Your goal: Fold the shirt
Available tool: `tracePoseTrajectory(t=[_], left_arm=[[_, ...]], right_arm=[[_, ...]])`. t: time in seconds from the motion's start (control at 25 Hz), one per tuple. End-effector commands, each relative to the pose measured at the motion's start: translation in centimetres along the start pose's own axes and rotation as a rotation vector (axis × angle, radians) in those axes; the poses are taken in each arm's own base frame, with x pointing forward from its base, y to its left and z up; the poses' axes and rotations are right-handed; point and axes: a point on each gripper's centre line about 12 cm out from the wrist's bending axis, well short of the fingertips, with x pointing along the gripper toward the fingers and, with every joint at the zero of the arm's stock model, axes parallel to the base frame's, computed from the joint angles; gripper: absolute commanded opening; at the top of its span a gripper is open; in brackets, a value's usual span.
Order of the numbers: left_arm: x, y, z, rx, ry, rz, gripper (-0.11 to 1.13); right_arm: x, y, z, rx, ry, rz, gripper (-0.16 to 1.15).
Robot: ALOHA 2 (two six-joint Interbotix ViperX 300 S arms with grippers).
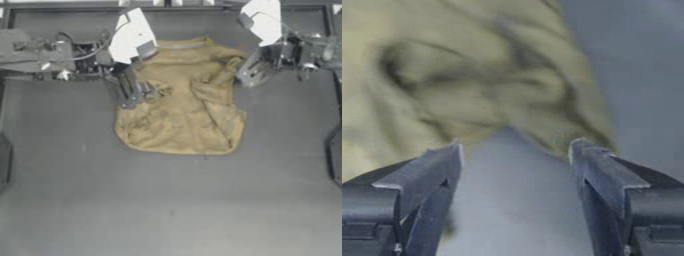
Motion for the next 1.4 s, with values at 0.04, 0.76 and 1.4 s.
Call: tracePoseTrajectory(t=[0.04, 0.76, 1.4], left_arm=[[-2.6, 0.1, 1.5, -0.003, -0.076, -0.007, 0.99], [-2.4, -0.5, 1.3, 0.026, -0.068, -0.014, 0.98], [-2.4, -0.8, 1.3, 0.030, -0.067, -0.021, 0.97]], right_arm=[[1.0, -0.8, 0.5, 0.024, 0.008, -0.008, 0.94], [6.8, -3.4, -0.4, 0.092, 0.099, -0.050, 0.91], [6.1, -2.3, 0.1, 0.074, 0.110, -0.028, 0.09]])
